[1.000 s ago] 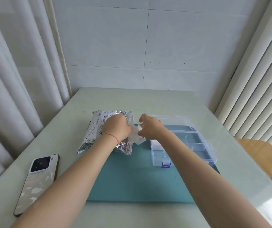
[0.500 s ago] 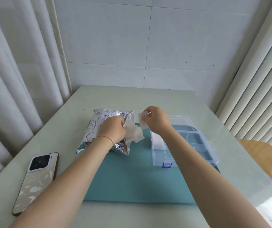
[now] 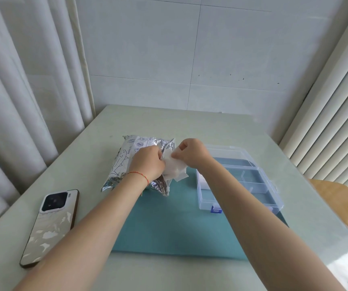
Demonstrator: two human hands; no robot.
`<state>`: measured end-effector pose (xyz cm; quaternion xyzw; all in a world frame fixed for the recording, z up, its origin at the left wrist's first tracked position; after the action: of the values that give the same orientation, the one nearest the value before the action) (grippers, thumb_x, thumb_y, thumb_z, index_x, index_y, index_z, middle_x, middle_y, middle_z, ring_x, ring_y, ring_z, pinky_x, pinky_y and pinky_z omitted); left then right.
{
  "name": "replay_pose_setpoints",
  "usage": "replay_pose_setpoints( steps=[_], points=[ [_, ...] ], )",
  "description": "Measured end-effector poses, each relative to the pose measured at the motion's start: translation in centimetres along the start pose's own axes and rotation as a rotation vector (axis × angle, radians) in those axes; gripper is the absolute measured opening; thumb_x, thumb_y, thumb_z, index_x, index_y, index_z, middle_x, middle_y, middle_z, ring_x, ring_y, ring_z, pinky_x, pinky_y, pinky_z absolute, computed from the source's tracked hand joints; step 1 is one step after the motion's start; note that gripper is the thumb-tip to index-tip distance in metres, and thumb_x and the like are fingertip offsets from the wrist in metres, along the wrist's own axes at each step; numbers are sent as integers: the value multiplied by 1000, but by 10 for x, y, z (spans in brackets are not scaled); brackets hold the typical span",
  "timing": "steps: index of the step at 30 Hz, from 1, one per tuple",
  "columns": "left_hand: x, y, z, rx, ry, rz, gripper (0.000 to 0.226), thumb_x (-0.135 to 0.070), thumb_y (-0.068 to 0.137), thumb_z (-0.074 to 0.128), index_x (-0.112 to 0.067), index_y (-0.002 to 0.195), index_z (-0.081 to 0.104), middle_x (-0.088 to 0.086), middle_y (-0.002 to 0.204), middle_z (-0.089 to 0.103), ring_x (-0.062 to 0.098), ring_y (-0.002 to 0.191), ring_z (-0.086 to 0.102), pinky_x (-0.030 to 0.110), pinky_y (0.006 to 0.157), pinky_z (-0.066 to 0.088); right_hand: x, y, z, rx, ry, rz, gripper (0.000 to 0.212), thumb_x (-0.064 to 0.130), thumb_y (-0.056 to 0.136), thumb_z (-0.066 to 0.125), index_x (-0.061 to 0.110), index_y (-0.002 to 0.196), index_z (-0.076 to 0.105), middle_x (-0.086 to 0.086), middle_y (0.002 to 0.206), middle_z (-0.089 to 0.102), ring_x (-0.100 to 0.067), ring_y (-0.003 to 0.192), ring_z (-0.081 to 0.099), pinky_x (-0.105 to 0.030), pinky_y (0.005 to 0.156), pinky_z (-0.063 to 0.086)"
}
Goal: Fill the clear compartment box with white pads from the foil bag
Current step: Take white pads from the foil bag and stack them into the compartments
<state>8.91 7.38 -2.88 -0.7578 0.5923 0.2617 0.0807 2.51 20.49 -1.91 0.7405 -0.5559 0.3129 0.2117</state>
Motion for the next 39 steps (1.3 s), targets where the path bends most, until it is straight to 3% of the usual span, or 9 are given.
replay_pose_setpoints(
  steps=[7, 11, 13, 19, 23, 29, 34, 36, 39],
  points=[
    [-1, 0, 0, -6, 0, -7, 13, -11, 84, 55, -15, 93, 64, 2, 87, 57, 27, 82, 51, 27, 69, 36, 8, -5, 7, 80, -95, 28, 56, 28, 85, 69, 18, 53, 24, 0, 55, 21, -17, 51, 19, -27, 47, 16],
    [-1, 0, -1, -4, -4, -3, 12, -9, 85, 54, -17, 89, 62, 2, 84, 57, 26, 80, 51, 26, 68, 35, 12, -10, 14, 155, -177, 60, 26, 16, 88, 54, 11, 64, 44, -2, 58, 36, -19, 55, 38, -23, 47, 32],
    [-1, 0, -1, -2, -4, -3, 13, -10, 85, 54, -16, 91, 64, 2, 84, 57, 25, 79, 51, 26, 67, 35, 15, -13, 15, 192, -146, 48, 9, 11, 88, 51, 11, 91, 60, -1, 69, 48, -22, 71, 51, -27, 62, 46],
    [-2, -3, -4, -4, -20, -12, 14, -9, 85, 54, -14, 93, 64, 1, 85, 57, 25, 80, 51, 26, 68, 35, 14, -15, 14, 206, -52, 80, 31, 6, 89, 49, 13, 117, 57, 1, 83, 48, -21, 76, 49, -26, 61, 45],
    [0, -2, -3, 8, -30, -22, 15, -8, 84, 54, -12, 94, 64, 5, 90, 64, 27, 81, 55, 27, 66, 37, 7, -13, -5, 99, 98, 82, 25, 3, 89, 49, 12, 110, 58, -5, 92, 54, -20, 70, 51, -25, 54, 43],
    [-6, 0, -3, -19, -9, 6, 14, -20, 89, 53, -14, 97, 63, 0, 91, 61, 23, 85, 54, 28, 69, 38, -23, -13, -39, -5, 449, 73, 24, 4, 85, 66, 4, 110, 64, -11, 96, 65, -24, 82, 59, -31, 68, 50],
    [-24, 2, -6, -78, -552, -8, 36, -39, 89, 54, -6, 79, 67, 11, 73, 66, 24, 64, 61, 32, 60, 48, -35, -16, -58, -30, 692, 13, 11, 6, 86, 69, 7, 96, 65, -3, 80, 64, -15, 68, 60, -28, 65, 47],
    [-37, 1, -1, 24, -926, -74, 28, -35, 89, 64, -10, 79, 71, 8, 75, 69, 19, 61, 64, 26, 53, 45, -36, -17, -59, -9, 746, -15, 8, 5, 88, 66, 7, 96, 65, -3, 81, 64, -15, 70, 60, -28, 68, 49],
    [-46, 4, 4, 2, -1072, -117, 12, -18, 88, 69, -12, 77, 70, 3, 71, 68, 15, 60, 65, 19, 48, 42, -36, -19, -59, 31, 715, -55, 11, 2, 91, 61, 10, 98, 64, -2, 83, 65, -16, 72, 61, -27, 66, 48]
  ],
)
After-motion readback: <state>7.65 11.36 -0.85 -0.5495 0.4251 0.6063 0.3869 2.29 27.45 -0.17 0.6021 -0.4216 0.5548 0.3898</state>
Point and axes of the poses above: each hand's wrist, its own y-axis towards the middle knuckle, its own z-axis out of the palm, x = y × z, the point moved 5 cm from there along y, towards the middle knuckle
